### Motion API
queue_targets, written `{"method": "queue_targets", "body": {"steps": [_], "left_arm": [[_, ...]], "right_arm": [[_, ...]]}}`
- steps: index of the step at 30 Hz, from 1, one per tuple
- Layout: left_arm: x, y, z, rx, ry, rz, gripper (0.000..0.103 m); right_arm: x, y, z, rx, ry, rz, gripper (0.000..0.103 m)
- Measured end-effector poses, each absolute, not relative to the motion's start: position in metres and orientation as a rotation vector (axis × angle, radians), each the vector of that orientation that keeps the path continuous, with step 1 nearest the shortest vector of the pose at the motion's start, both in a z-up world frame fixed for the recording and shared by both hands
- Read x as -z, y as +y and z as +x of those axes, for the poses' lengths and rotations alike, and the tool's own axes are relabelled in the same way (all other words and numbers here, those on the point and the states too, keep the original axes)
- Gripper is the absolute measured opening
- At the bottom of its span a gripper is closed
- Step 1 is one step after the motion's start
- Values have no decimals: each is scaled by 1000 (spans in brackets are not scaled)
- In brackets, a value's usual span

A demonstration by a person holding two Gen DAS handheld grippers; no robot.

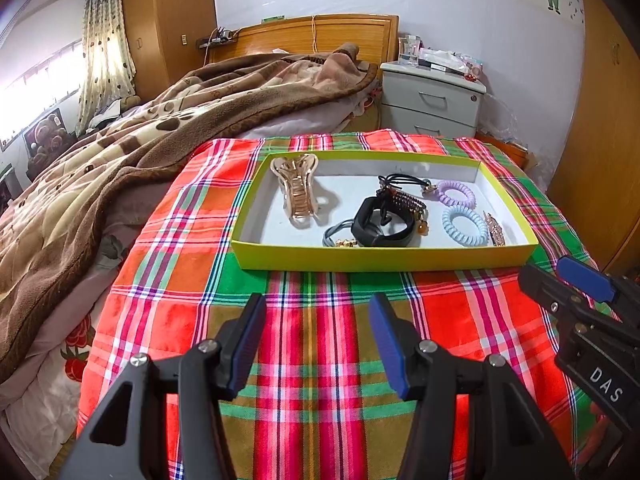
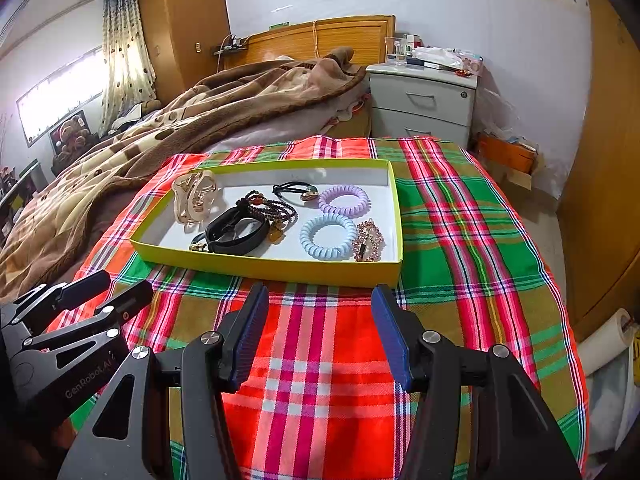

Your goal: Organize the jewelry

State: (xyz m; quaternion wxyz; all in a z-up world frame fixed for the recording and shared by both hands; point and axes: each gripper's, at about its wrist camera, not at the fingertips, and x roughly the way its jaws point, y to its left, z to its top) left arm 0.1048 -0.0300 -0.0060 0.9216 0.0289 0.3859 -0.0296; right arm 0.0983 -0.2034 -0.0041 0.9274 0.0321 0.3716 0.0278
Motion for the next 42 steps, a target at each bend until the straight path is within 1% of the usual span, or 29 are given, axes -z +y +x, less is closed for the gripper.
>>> {"method": "queue_targets", "body": {"steps": [42], "left_arm": [[7, -29, 106, 60, 799, 53, 56]], "right_arm": [[5, -204, 100, -55, 766, 68, 54]]}}
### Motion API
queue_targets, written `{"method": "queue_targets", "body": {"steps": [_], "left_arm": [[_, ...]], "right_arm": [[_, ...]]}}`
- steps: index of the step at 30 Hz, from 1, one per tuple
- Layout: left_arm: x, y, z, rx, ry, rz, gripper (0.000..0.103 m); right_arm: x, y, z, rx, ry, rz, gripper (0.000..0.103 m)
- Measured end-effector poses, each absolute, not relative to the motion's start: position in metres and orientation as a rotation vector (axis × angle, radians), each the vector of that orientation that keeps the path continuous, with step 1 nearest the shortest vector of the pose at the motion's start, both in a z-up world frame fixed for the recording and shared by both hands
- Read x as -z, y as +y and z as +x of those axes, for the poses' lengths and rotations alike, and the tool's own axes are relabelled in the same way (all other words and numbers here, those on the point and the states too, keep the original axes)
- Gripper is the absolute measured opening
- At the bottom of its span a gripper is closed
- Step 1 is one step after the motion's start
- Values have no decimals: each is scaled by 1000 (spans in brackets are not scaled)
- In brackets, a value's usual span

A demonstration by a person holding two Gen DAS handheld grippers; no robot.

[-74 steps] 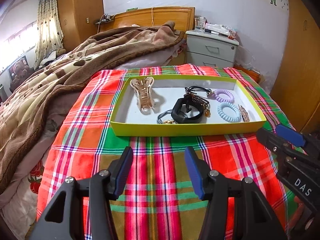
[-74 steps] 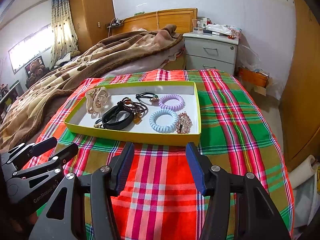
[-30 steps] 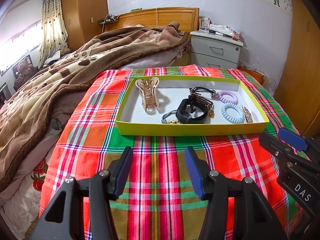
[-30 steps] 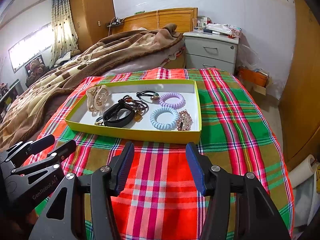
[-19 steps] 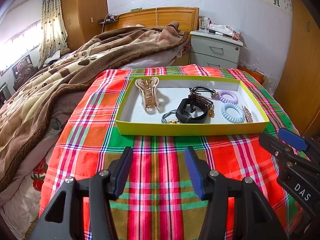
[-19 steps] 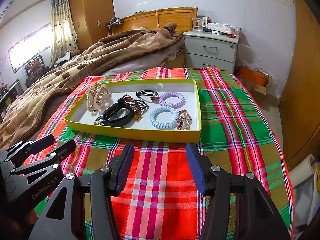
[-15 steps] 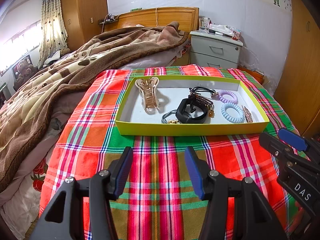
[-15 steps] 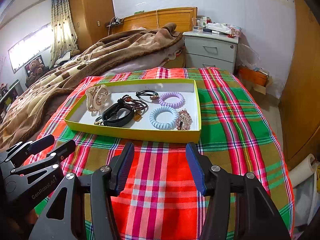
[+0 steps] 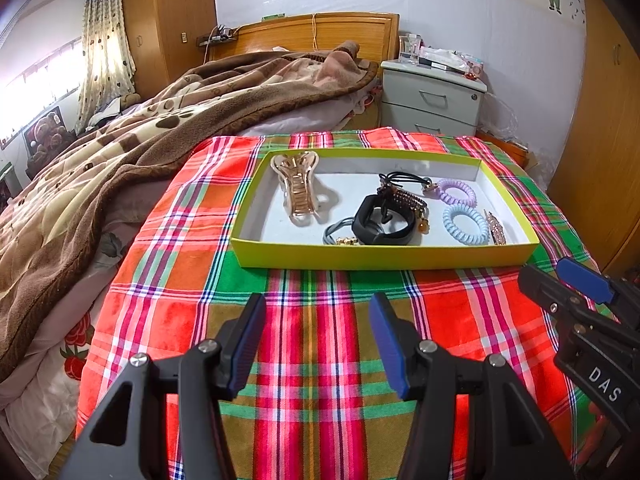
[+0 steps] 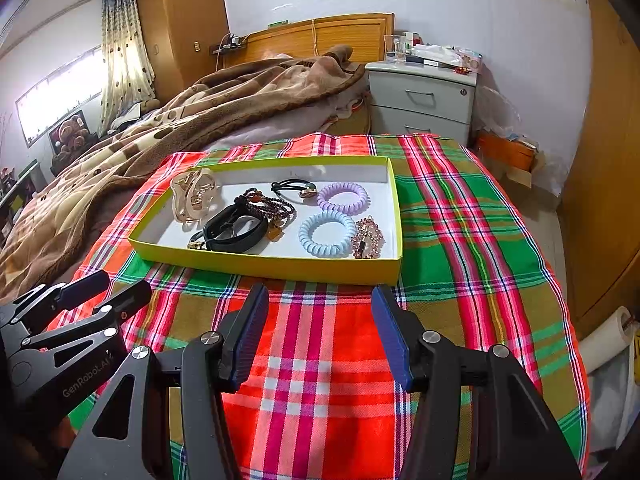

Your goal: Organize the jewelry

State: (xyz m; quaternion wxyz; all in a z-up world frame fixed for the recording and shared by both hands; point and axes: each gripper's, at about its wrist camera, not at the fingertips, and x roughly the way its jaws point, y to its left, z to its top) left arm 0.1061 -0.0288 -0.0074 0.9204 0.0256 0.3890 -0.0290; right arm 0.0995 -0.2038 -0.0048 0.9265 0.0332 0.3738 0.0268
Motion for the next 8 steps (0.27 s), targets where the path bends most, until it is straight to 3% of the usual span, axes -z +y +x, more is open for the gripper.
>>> {"method": "queue_targets", "body": {"steps": [8], "left_arm": [[9, -27, 108, 63, 804, 45, 56]], "right_arm": [[5, -204, 100, -55, 767, 68, 54]]}}
